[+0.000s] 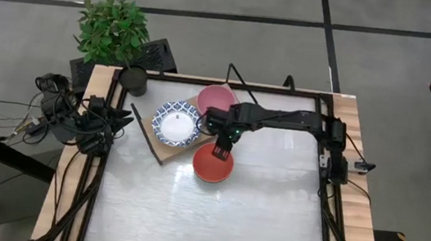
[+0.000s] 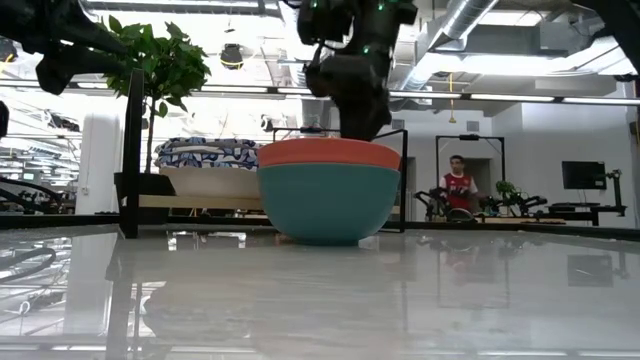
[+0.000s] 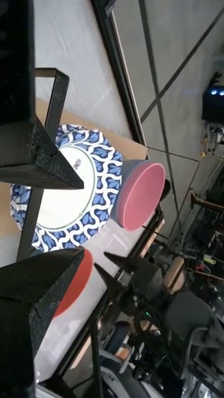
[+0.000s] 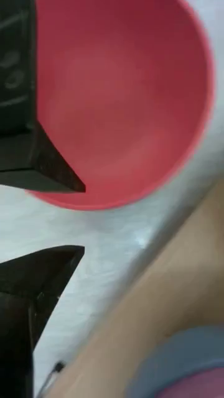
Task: Place and stack bowls onto a shelf
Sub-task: Stack the orange bowl on top of the pink bowl on the shelf
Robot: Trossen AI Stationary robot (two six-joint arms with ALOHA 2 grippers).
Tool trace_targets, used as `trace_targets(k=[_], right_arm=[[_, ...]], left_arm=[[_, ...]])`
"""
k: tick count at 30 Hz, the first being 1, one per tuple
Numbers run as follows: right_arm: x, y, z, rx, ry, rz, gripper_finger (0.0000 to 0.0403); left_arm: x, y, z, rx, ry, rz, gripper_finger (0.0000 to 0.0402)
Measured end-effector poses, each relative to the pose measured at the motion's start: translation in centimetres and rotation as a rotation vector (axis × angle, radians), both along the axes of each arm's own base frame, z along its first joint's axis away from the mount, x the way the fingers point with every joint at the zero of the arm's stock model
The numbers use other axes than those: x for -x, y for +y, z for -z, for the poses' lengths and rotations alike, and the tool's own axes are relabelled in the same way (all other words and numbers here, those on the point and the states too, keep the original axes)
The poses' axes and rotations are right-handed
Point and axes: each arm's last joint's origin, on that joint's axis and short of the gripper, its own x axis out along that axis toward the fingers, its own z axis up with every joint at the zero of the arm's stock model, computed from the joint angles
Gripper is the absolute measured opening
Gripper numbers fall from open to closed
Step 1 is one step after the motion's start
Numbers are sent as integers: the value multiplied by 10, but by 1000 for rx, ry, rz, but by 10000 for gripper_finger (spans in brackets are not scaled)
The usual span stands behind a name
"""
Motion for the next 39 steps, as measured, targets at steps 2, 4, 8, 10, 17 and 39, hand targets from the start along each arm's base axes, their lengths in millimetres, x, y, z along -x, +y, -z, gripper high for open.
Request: trace_targets(k=[2, 4, 8, 10, 17, 39], right_arm=[[-1, -1, 6, -3, -13, 18, 179], [0, -1, 9, -5, -5, 22, 179], [1, 0, 15, -7, 2, 23, 175], [2, 0, 18, -8, 10, 22, 172], [3, 0, 27, -10, 20, 26, 159], [3, 0, 8, -2, 29, 73, 28]], left_arm=[[0, 0, 0, 5, 1, 6, 151], [0, 0, 0, 13, 4, 15, 151], [0, -1, 0, 24, 7, 27, 151], [0, -1, 0, 24, 7, 27, 151], [0, -1, 0, 23, 5, 23, 151], [0, -1, 0, 31, 0, 19, 151]])
